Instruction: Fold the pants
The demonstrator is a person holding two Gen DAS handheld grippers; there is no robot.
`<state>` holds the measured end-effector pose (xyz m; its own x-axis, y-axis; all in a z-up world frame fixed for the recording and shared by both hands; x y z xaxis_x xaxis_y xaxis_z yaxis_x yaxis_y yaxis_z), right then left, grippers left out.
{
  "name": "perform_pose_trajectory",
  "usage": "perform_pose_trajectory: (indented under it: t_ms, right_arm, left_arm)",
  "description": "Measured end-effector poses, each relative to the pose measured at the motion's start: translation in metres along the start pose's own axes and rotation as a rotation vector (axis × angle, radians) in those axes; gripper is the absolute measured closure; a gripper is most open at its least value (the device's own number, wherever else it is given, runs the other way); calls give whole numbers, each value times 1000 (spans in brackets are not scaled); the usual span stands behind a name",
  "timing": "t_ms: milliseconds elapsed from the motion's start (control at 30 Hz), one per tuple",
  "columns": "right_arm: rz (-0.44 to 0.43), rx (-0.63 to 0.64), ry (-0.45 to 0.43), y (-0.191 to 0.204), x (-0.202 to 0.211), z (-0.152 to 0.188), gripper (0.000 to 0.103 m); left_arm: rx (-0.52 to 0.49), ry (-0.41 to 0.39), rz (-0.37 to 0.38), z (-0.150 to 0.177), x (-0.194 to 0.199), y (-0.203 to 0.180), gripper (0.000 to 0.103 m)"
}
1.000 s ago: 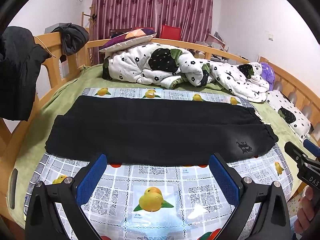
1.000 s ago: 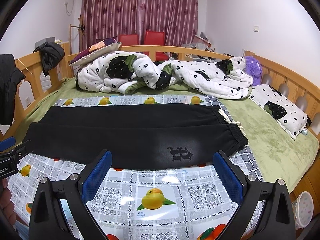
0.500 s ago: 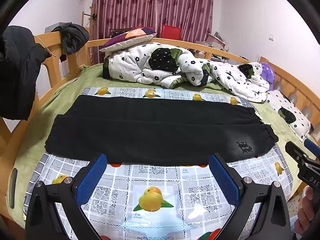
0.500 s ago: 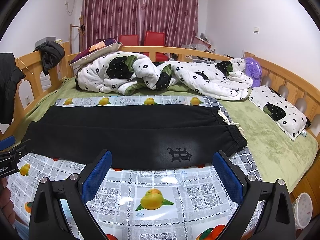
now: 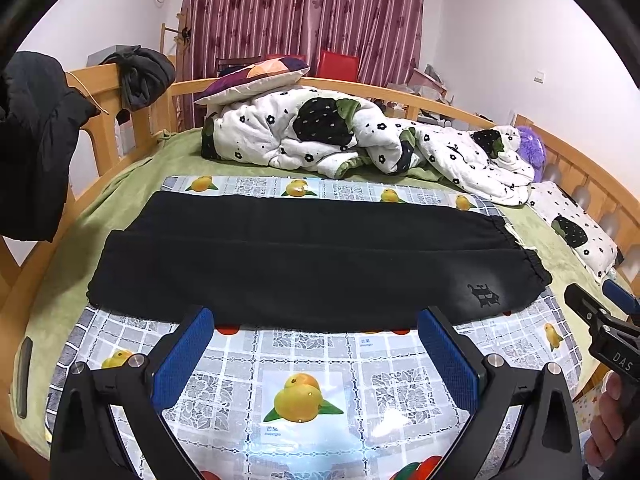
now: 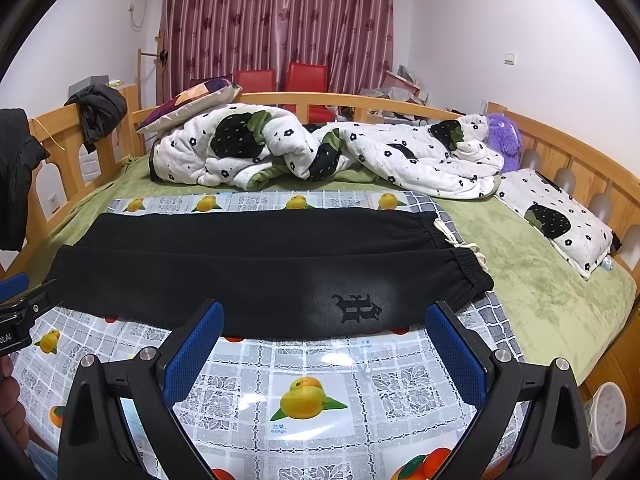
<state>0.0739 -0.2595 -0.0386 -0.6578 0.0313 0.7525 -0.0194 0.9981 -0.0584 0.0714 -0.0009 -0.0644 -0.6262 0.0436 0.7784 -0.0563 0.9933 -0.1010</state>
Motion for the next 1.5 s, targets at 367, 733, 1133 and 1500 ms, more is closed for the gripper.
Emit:
perform_pose_trajectory:
  t_ms: [367, 733, 1133, 1500]
  right_arm:
    - [-5, -5, 0, -2, -2, -1, 3]
    - [-25, -13, 0, 0, -22, 3, 3]
    - [-84, -86, 87, -37, -115, 24, 11]
    - [-81, -223, 307, -92, -224, 59, 41]
  left_arm:
    - [-22, -17, -14, 2, 4, -3, 0]
    - [16, 26, 11, 6, -27, 15, 0]
    - [225, 148, 104, 30, -121, 118, 10]
    - [506, 203, 210, 44, -184, 191, 25]
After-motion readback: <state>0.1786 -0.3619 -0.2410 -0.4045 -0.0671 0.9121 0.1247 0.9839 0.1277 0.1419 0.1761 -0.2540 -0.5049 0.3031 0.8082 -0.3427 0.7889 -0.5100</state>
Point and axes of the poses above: each gripper's, at about its wrist camera, not at the fingertips, and x roughly against the way its jaws point, y to its left, z to its underside, the point moved 9 cm from there along -x, roughly the way its jaws point, and after that the axes turned 13 degrees about y, right-handed, at the moved point
